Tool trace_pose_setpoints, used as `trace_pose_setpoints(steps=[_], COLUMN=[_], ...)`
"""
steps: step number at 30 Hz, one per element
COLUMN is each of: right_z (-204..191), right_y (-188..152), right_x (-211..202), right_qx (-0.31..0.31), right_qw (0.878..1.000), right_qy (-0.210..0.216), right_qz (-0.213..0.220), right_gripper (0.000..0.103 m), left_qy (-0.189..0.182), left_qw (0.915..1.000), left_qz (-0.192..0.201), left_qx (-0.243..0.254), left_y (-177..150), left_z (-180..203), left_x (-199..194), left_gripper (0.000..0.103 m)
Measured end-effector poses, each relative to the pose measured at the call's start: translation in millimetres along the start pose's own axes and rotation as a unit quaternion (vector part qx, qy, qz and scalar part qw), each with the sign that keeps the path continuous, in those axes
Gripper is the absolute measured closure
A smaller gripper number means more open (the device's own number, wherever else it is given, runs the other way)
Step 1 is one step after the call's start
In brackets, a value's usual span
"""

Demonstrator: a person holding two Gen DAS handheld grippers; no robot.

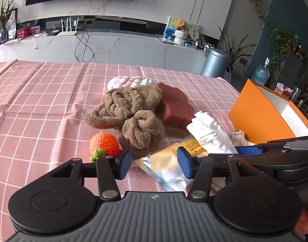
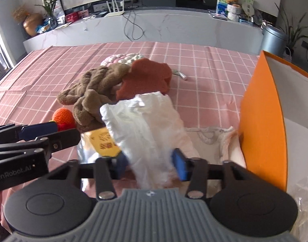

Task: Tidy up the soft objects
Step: 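Grasp the white paper-wrapped item with the right tool while the left tool approaches the wipes pack, then grasp the yellow-labelled Deeyeo wipes pack with the left tool while the right tool holds the white item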

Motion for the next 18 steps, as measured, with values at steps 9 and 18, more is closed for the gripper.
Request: trace_pose_setpoints(steps=[9,18], right_z=[4.2,4.8], right_y=[-6.0,-11.0], right_x=[-20.5,-40.5], right_qx=[-0.001,-0.028], right_qw=[1.000,0.998], right_qy=[-0.015,-0.021], right_qz=[0.028,0.048], right_gripper=[0.094,0.094], left_qy=[-0.044,-0.072], left_qw=[0.9981,0.9879], left_qz=[0.010,0.023], left_qx=[0.043,0.135], left_y=[0.3,-5.3], left_z=[22.1,36.9], left_x=[-4.0,0.4], left_gripper=[0.019,0.015])
Point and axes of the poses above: each gripper's, at about its wrist camera, not at the fingertips, and x roughly the way its jaws point, z to its right, y to its top, the point moved 8 cm from there along x, roughly the way its jaws point, and after that the axes turned 8 degrees about y, right-handed, at the moved point
